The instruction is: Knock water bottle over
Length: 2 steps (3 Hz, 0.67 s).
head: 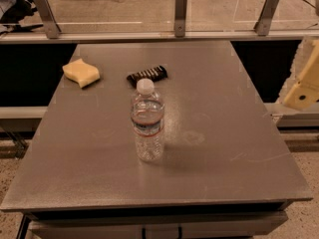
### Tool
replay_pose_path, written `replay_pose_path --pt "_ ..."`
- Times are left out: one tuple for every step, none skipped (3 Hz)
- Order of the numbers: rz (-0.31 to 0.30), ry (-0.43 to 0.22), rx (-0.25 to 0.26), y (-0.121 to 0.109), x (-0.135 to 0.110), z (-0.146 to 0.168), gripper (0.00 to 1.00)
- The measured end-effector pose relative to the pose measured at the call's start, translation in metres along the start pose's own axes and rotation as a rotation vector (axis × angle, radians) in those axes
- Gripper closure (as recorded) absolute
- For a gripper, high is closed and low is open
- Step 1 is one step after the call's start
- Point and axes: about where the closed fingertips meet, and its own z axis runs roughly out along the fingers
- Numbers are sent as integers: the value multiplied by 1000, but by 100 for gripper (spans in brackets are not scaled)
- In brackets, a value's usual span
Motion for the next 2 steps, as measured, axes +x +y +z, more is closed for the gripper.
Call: replay_pose_path --pt "0 0 0 0 0 0 0" --pt "-36 -92 14 5 -20 -2 0"
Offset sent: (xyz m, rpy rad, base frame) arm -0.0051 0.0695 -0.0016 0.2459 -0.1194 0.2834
